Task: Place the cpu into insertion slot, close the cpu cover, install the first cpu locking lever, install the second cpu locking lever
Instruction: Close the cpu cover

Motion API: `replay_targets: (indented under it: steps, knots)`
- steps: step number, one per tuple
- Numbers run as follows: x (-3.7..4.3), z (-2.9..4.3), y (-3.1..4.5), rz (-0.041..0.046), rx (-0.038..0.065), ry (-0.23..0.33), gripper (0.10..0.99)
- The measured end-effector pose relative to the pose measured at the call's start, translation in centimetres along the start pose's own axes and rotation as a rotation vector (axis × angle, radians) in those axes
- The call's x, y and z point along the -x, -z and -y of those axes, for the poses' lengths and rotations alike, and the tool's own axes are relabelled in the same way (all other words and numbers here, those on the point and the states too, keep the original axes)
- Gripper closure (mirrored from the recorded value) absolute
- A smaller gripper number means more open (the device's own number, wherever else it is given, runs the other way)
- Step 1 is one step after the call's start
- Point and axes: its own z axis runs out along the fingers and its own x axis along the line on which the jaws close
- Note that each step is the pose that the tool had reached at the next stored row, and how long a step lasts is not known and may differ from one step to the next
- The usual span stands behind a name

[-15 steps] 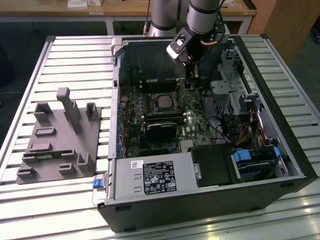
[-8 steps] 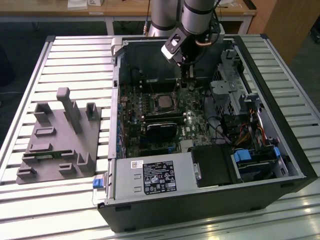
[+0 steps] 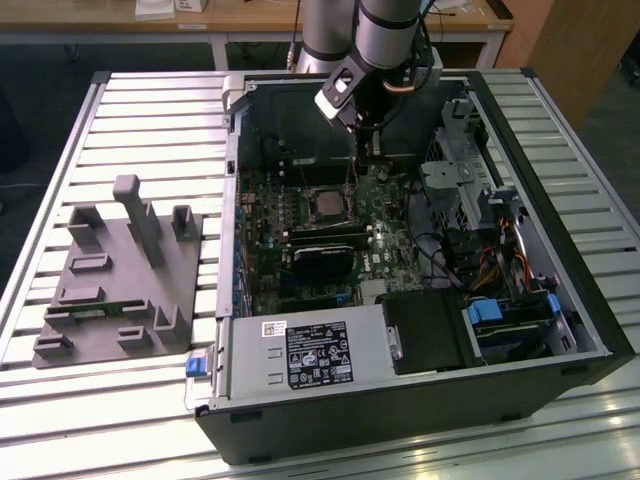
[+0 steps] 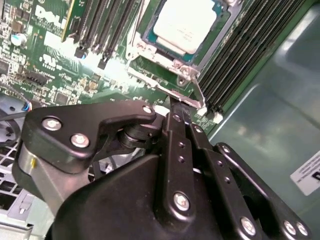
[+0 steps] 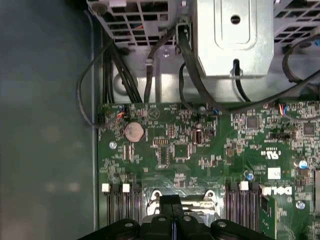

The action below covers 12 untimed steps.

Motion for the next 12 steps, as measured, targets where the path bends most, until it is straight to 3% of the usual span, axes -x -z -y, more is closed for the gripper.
replay_targets:
  steps: [12]
  knots:
    - [0.01, 0.43, 0.00, 0.0000, 0.000, 0.000, 0.980]
